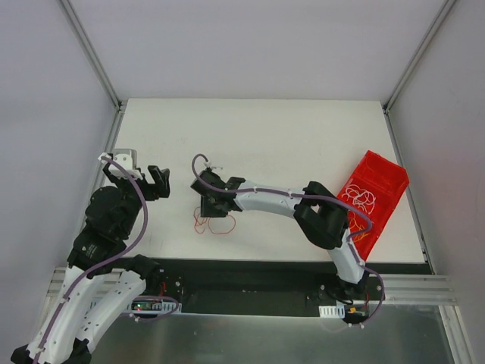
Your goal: Untangle the cables
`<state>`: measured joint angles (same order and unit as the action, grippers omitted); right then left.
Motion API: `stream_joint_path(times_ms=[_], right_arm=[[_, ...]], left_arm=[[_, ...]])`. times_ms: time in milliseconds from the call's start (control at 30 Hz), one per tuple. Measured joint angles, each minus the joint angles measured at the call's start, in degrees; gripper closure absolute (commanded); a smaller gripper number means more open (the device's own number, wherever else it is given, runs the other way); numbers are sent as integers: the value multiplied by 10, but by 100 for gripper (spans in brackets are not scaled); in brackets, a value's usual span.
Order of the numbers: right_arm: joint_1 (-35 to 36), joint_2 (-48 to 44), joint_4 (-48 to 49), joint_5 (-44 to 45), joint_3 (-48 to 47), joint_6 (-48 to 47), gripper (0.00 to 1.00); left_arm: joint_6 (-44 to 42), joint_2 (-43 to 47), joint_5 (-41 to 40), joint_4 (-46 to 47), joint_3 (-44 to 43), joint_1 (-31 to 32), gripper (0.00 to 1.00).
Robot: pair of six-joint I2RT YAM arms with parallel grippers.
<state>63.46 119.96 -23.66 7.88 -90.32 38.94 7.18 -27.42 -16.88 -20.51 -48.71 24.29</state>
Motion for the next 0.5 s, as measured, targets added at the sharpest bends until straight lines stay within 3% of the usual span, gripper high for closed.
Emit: stream_joint_path(times_ms=[200, 400, 500], right_arm=[[6, 24, -45, 40, -21, -9, 98], [2, -3, -49, 69, 3, -75, 99], [-5, -85, -47, 78, 67, -124, 99]], left_arm=[[-9, 69, -1, 27, 42, 0, 22], [-9, 70, 2, 50, 43, 0, 23], [-9, 64, 4, 52, 45, 0, 22]])
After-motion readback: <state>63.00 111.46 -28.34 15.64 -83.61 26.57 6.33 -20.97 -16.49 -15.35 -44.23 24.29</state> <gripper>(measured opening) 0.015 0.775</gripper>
